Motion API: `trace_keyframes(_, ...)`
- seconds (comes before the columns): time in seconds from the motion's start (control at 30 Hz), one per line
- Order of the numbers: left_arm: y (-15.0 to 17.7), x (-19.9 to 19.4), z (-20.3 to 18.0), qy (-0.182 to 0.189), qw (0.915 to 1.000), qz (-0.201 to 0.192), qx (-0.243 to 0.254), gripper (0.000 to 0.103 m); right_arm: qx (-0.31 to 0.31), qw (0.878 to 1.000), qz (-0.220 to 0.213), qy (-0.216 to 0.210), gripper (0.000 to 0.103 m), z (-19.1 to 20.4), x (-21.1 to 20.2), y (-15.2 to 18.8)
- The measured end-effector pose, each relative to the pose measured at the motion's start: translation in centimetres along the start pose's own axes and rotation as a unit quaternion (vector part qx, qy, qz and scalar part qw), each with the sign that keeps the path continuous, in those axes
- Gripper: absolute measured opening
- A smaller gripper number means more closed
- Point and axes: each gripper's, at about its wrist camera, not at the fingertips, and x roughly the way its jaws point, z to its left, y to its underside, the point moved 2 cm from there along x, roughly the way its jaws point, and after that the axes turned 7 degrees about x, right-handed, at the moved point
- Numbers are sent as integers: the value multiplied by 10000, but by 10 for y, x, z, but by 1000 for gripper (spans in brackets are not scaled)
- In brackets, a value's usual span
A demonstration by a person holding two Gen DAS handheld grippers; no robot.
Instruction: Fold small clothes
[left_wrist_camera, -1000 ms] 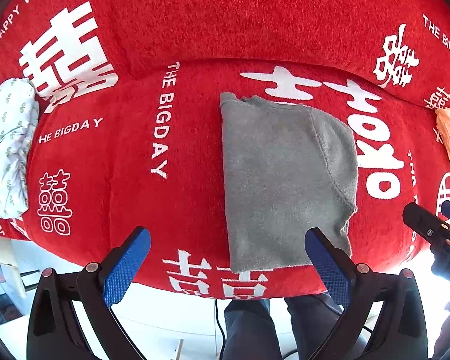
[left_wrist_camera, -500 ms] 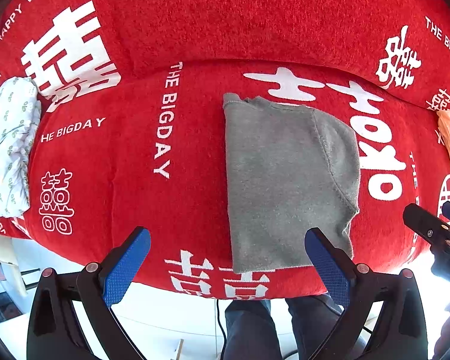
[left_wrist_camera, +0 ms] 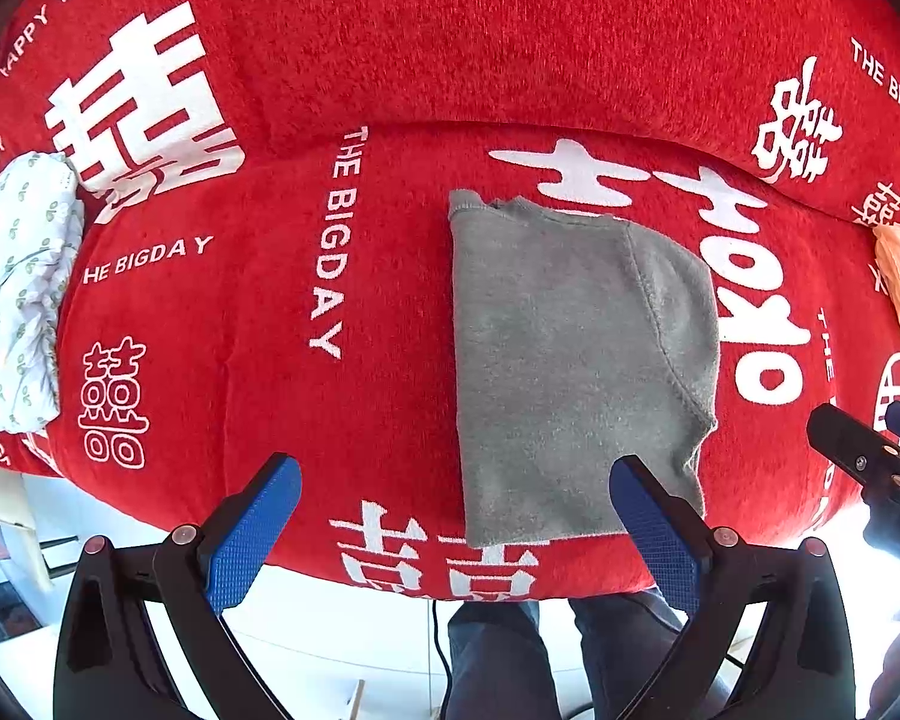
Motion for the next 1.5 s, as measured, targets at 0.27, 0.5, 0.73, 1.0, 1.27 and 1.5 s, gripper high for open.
trace_keyframes(0.27, 0, -1, 0, -6, 10000, -9, -19, 103, -8, 10000, -13, 13, 103, 0, -2, -1)
trace_keyframes(0.5, 1, -2, 1, -9, 10000, -3, -25, 103, -16, 10000, -24, 22, 103, 0, -2, -2)
trace_keyframes(0.73, 1, -5, 2, 15, 10000, -68, -67, 103, 35, 10000, -61, 50, 103, 2, -5, 1)
trace_keyframes(1.0, 0, -6, 4, 20, 9999, -136, -74, 103, 61, 9998, -151, 85, 103, 7, -8, 2)
trace_keyframes(1.27, -1, -8, 6, 63, 9997, -247, -57, 103, 124, 9996, -226, 145, 103, 12, -11, 4)
trace_keyframes(1.5, 3, -7, 10, 106, 9995, -280, -57, 103, 173, 9993, -248, 220, 103, 15, -12, 8)
